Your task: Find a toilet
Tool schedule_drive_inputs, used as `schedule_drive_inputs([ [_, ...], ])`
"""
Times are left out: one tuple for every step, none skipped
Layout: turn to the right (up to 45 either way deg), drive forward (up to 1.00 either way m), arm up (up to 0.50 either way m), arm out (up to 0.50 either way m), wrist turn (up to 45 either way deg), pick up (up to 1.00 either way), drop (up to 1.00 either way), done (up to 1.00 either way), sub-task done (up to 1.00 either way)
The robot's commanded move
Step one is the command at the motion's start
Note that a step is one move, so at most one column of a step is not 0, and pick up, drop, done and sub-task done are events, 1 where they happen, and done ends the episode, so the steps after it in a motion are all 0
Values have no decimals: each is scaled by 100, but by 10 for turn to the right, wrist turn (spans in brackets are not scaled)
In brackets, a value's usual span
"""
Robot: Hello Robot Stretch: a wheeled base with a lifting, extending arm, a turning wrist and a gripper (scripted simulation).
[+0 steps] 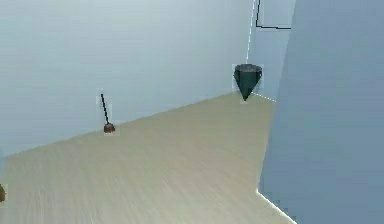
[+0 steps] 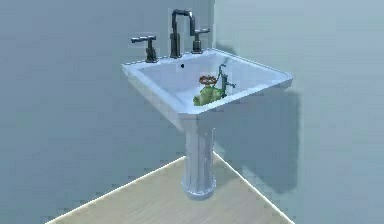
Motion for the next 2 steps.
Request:
schedule_drive_inputs([
  [0, 100, 0, 0, 0, 0, 0, 0, 0],
  [0, 20, 0, 0, 0, 0, 0, 0, 0],
])
